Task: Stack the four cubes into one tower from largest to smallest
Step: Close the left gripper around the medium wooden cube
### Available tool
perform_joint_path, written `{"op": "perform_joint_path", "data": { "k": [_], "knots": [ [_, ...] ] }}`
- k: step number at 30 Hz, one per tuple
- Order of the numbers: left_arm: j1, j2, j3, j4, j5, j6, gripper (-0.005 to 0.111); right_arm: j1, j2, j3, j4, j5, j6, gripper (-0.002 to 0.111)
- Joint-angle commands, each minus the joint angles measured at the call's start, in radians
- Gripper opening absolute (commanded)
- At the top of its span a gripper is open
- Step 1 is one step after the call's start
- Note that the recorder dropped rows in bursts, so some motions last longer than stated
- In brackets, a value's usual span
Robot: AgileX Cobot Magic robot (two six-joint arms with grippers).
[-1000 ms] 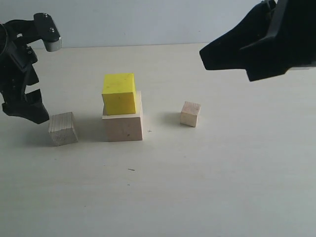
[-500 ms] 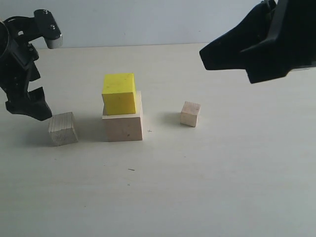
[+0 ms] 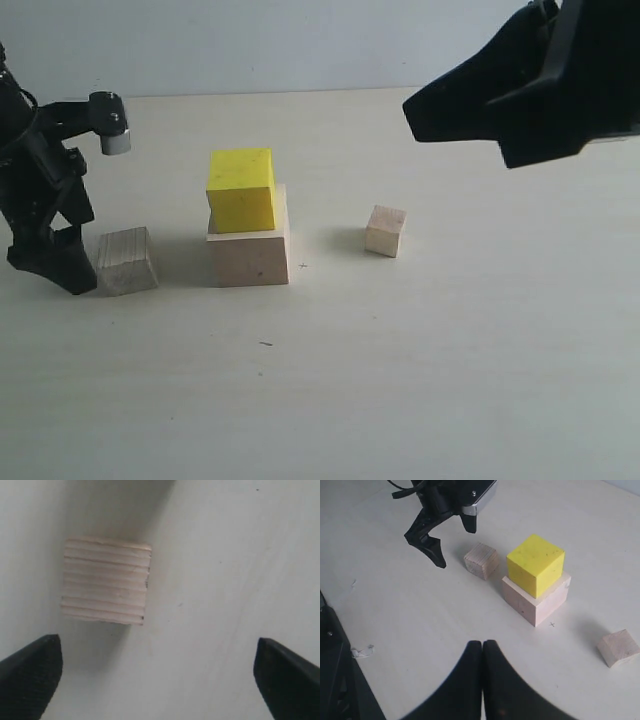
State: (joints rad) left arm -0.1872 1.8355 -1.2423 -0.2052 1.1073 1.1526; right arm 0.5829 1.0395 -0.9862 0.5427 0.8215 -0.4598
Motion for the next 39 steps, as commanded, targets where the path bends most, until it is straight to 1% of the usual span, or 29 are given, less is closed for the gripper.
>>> {"op": "perform_joint_path", "data": {
  "k": [1,7,16,29,36,39],
  "knots": [
    [0.057,0.03,-0.074,-0.097,0.045,0.078,0.105,-0.001,-0.007,0.003,0.007,-0.001,-0.011,0.0],
    [0.068,0.065,-0.158,-0.116,0.065,0.124,0.105,-0.001,-0.007,0.003,0.006,-0.001,-0.009,0.0],
    [0.066,0.164,-0.213,-0.112,0.095,0.132,0.105,-0.001,-0.007,0.003,0.006,-0.001,-0.009,0.0],
    [0.066,0.225,-0.212,-0.142,0.096,0.175,0.105,-0.001,-0.007,0.003,0.006,0.003,-0.009,0.0],
    [0.037,0.248,-0.212,-0.137,0.084,0.177,0.105,-0.001,-0.007,0.003,0.006,0.003,-0.003,0.0],
    [0.034,0.262,-0.212,-0.129,0.075,0.174,0.105,-0.001,-0.007,0.003,0.006,0.003,-0.001,0.0]
  ]
}}
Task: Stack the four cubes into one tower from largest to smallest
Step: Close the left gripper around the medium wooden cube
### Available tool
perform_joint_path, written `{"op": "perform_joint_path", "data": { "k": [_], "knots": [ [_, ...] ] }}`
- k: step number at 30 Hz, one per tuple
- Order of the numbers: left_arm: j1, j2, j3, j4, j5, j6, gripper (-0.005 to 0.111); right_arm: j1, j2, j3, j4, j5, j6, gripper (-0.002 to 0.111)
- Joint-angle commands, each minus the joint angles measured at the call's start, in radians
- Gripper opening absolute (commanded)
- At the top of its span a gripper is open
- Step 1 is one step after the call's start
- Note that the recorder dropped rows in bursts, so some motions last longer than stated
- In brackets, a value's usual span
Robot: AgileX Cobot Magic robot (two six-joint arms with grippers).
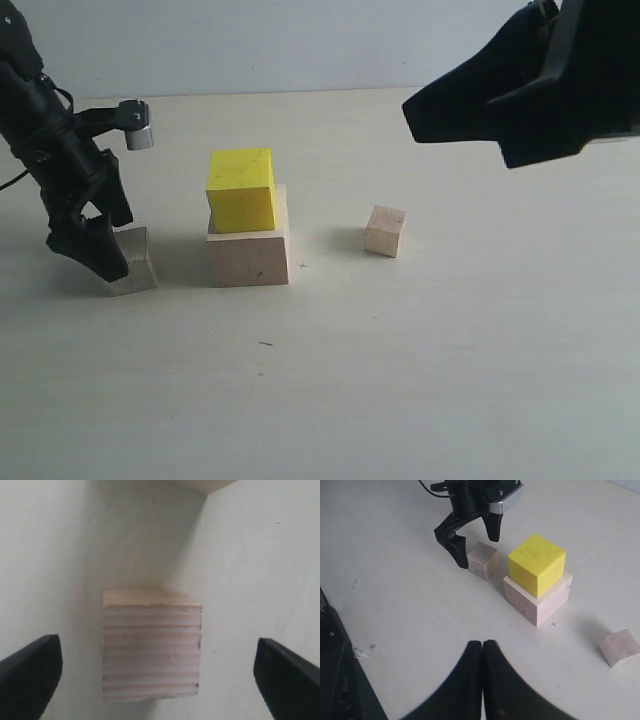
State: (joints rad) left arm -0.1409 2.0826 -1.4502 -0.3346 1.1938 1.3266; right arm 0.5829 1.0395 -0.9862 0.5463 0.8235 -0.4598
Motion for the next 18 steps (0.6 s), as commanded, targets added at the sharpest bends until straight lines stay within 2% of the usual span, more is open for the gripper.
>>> {"op": "perform_joint_path", "data": {
  "k": [1,18],
  "knots": [
    [-0.012,0.021,-0.005,0.006,-0.011,0.0,0.105,-0.001,-0.007,0.003,0.003,0.001,-0.001,0.0],
    [-0.01,0.026,-0.005,0.015,0.027,-0.026,0.105,-0.001,-0.007,0.003,0.003,0.012,-0.004,0.0]
  ]
}}
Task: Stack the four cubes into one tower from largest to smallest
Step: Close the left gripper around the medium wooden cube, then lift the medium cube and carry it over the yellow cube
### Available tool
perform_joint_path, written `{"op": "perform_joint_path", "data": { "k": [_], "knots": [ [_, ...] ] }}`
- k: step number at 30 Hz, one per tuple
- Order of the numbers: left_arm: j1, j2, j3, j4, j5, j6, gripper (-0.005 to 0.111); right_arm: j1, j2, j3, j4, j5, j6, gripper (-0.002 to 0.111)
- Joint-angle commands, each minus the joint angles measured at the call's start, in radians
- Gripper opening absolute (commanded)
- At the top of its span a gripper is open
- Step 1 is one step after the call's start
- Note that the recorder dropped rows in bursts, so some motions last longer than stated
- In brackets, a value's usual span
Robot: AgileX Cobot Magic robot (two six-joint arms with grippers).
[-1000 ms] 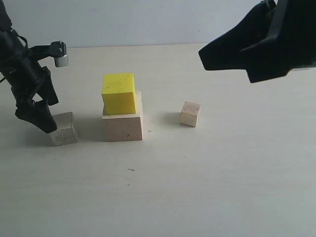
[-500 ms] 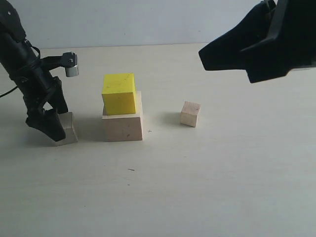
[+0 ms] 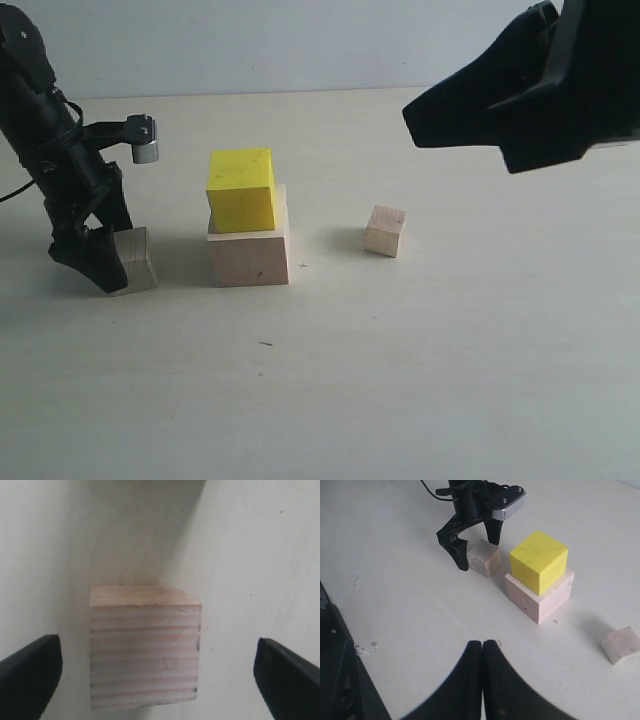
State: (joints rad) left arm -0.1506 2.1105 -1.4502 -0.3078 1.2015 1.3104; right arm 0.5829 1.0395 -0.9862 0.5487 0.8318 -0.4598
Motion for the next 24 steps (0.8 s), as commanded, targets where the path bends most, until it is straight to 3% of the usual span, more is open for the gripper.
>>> {"op": "perform_joint_path", "data": {
  "k": [1,15,24],
  "knots": [
    [0.0,-0.002,-0.005,-0.014,0.02,-0.01,0.105,-0.001,-0.007,0.003,0.0,0.004,-0.004,0.0],
    [0.0,0.042,-0.005,-0.073,0.02,-0.01,0.105,-0.001,-0.007,0.003,0.0,0.006,-0.008,0.0],
    [0.0,0.048,-0.005,-0.01,-0.01,-0.036,0.104,-0.001,-0.007,0.003,0.0,0.008,-0.008,0.0]
  ]
}}
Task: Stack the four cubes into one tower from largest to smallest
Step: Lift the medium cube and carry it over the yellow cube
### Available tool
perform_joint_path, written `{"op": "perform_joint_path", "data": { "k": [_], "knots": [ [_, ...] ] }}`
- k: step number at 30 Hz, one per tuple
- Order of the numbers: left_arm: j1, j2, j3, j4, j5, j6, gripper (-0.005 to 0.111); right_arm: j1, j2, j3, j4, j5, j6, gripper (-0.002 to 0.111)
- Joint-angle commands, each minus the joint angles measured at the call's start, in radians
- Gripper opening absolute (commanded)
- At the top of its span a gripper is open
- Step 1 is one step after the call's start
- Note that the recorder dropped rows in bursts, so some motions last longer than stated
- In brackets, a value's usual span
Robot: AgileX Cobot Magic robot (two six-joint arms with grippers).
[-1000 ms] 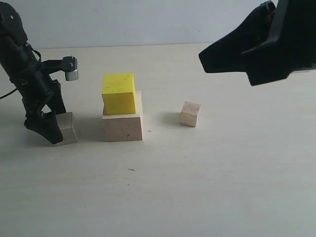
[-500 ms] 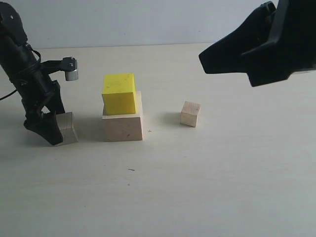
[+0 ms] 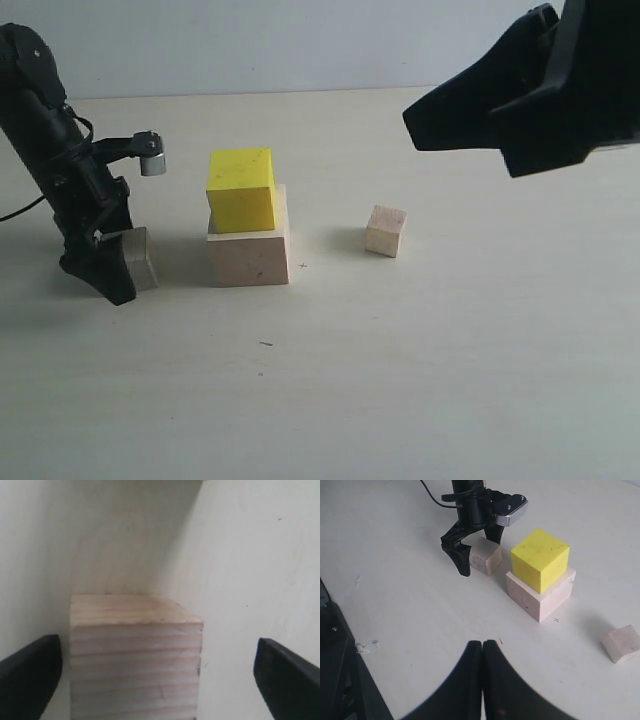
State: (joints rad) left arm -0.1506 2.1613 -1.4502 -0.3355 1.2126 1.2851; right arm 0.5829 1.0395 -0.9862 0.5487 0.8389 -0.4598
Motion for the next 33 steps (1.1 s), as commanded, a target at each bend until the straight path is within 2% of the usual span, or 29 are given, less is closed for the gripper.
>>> {"op": "perform_joint_path", "data": {
  "k": [1,2,3,4,6,12,17,22,24,26,28,30,33],
  "knots": [
    [0.0,-0.003,-0.005,0.018,-0.03,-0.011,0.097,-0.001,-0.007,0.003,0.0,0.0,-0.008,0.0],
    [0.0,-0.003,-0.005,0.018,-0.034,-0.011,0.09,-0.001,-0.007,0.003,0.0,0.0,-0.008,0.0],
    [0.0,-0.003,-0.005,0.018,-0.034,-0.011,0.067,-0.001,-0.007,0.003,0.0,0.0,-0.008,0.0],
    [0.0,-0.003,-0.005,0.018,-0.032,-0.011,0.054,-0.001,-0.007,0.003,0.0,0.0,-0.008,0.0],
    [0.0,-0.003,-0.005,0.008,0.004,-0.005,0.0,-0.001,-0.007,0.003,0.0,0.0,-0.008,0.0],
    [0.0,-0.023,-0.005,-0.009,0.008,-0.011,0.0,-0.001,-0.007,0.003,0.0,-0.002,-0.008,0.0],
    [0.0,-0.155,-0.017,0.048,0.008,-0.084,0.0,-0.001,-0.007,0.003,-0.002,-0.002,-0.008,0.0],
    [-0.013,-0.322,-0.105,-0.012,0.008,-0.104,0.0,-0.001,-0.007,0.003,-0.006,-0.002,-0.009,0.0],
    [-0.056,-0.354,-0.141,0.02,0.008,-0.141,0.0,-0.001,-0.007,0.003,-0.004,-0.002,-0.009,0.0],
    [-0.143,-0.362,-0.211,0.117,0.008,-0.194,0.0,-0.001,-0.007,0.003,-0.004,0.004,-0.01,0.0],
    [-0.2,-0.358,-0.264,0.139,0.008,-0.186,0.0,-0.001,-0.007,0.003,-0.004,0.008,-0.01,0.0],
    [-0.223,-0.349,-0.307,0.137,0.008,-0.162,0.0,-0.001,-0.007,0.003,-0.004,0.012,-0.01,0.0],
    [-0.223,-0.337,-0.33,0.13,0.008,-0.147,0.0,-0.001,-0.007,0.003,-0.004,0.025,-0.01,0.0]
  ]
}}
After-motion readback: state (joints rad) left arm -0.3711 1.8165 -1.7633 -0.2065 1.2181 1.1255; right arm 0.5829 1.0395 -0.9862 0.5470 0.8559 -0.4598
